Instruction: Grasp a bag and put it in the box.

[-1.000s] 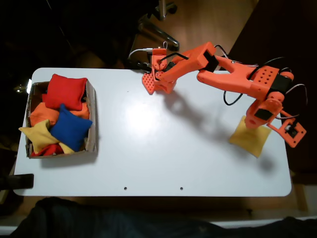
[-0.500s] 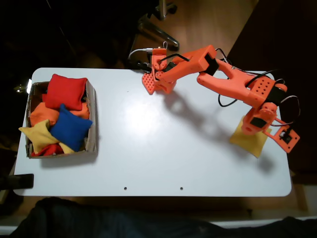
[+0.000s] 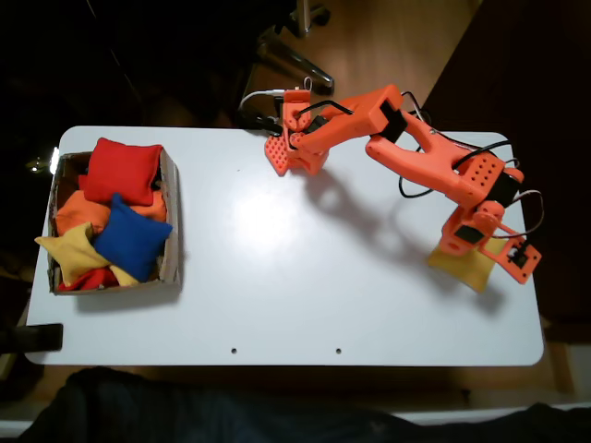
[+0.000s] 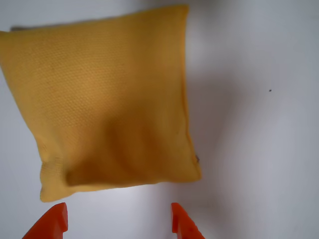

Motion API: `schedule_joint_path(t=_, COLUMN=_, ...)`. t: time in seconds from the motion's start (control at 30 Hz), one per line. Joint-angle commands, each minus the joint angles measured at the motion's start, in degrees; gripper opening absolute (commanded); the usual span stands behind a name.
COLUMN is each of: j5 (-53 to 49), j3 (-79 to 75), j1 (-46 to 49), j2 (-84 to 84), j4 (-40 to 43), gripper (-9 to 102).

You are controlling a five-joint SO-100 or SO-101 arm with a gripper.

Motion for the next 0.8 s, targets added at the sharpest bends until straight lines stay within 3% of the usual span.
schedule_joint_path(t=0.0, j5=-1.0, j3=0.1, j1=0.4, j2=2.5, j4=-0.6, gripper=41)
schedule_joint_path(t=0.63, j5=-4.0, j3=0.7, j1=0.7, j2=0.6, j4=-4.0, gripper=42)
schedule_joint_path(t=0.77, j5=-4.5, j3=1.3, j1=0.9, j2=0.4, j4=-4.0, gripper=50)
